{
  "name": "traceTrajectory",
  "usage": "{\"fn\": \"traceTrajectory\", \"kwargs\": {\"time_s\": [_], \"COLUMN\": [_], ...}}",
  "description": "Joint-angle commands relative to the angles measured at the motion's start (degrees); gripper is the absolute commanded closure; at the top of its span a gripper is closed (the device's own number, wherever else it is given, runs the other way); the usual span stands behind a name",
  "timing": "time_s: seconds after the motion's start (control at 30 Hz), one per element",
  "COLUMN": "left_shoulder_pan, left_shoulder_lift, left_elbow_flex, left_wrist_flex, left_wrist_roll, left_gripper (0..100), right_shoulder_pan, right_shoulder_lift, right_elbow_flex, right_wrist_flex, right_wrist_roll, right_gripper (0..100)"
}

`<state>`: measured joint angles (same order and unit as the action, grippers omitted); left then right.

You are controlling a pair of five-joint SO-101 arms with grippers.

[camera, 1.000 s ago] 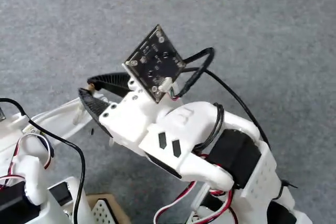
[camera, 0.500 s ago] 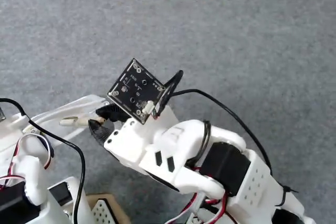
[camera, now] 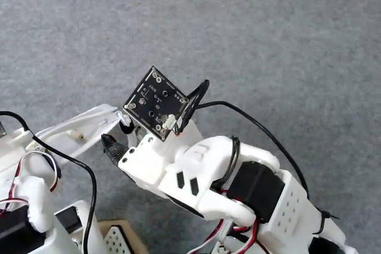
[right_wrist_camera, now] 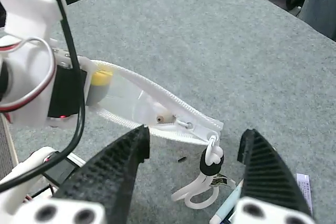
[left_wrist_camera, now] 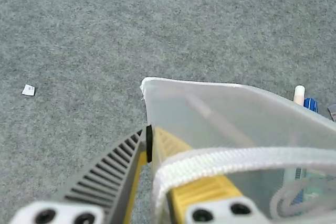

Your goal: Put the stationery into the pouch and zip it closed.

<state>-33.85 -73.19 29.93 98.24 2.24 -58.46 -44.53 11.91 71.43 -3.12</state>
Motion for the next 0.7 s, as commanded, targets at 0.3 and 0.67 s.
{"fn": "traceTrajectory", "kwargs": {"time_s": [0.3, 0.67], "left_shoulder_pan": [-0.57, -0.66], "left_shoulder_lift": [0.62, 0.62], "left_elbow_flex": [-0.48, -0.57], "left_wrist_flex": [-1.58, -1.58], "left_wrist_roll": [0.62, 0.62], "left_gripper": [97, 97], "right_shoulder_pan": [20.48, 22.33], "right_shoulder_lift": [-0.84, -0.75], "right_elbow_flex": [8.48, 23.52], "right_wrist_flex": [-7.82, -19.52], "right_wrist_roll": [0.62, 0.18], "right_gripper": [71.6, 71.6]}}
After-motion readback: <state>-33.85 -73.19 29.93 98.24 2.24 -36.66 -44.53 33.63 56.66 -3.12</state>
